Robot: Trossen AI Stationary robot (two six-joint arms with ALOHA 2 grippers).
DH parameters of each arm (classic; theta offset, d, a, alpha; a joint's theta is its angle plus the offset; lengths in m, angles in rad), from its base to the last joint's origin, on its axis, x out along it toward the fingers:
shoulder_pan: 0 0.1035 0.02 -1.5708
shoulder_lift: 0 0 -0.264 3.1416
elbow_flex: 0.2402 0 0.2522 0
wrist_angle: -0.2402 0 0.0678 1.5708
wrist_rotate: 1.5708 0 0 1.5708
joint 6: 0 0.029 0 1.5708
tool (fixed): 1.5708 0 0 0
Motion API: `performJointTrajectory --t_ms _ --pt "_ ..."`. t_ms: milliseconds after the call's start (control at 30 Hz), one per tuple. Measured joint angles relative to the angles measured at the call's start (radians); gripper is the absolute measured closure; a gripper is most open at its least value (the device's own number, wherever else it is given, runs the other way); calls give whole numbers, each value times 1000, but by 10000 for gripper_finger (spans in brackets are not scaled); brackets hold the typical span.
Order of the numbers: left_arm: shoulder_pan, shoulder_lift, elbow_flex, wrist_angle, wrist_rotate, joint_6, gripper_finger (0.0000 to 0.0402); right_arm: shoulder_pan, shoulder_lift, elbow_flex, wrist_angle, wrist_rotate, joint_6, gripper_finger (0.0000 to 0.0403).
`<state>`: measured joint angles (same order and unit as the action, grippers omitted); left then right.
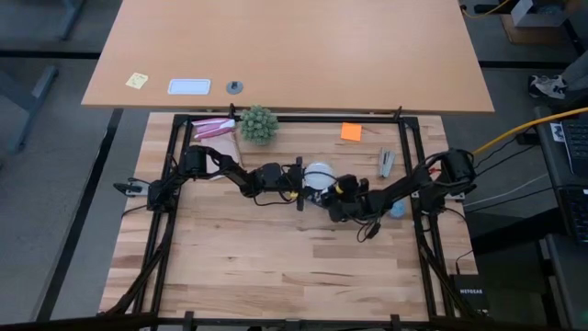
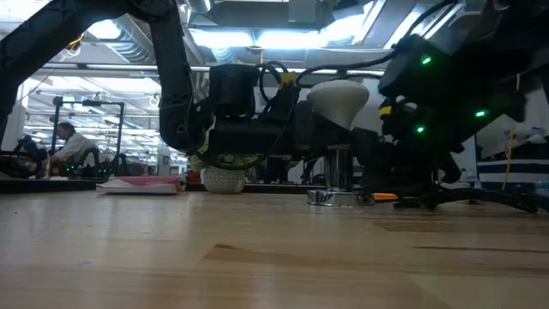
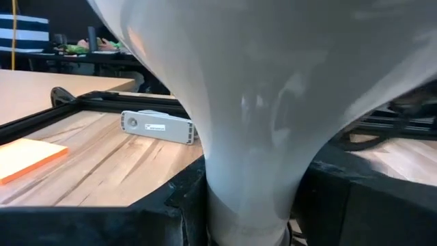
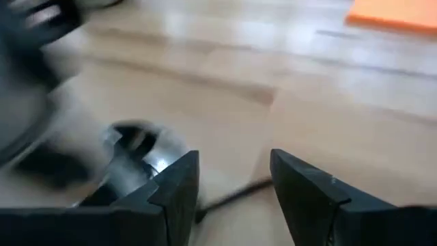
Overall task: Screw lightbulb
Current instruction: Remove the lightbulb from the lamp
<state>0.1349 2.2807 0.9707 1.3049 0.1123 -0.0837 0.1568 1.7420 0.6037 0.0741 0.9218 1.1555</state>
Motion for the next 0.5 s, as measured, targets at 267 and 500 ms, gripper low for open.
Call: performJointTrajectory --t_ms 267,500 --pt "2 0 0 -6 -7 10 243 -13 -23 0 -7 -45 -50 215" --pt "2 0 0 -6 -12 11 243 41 -145 1 -104 -62 -65 215"
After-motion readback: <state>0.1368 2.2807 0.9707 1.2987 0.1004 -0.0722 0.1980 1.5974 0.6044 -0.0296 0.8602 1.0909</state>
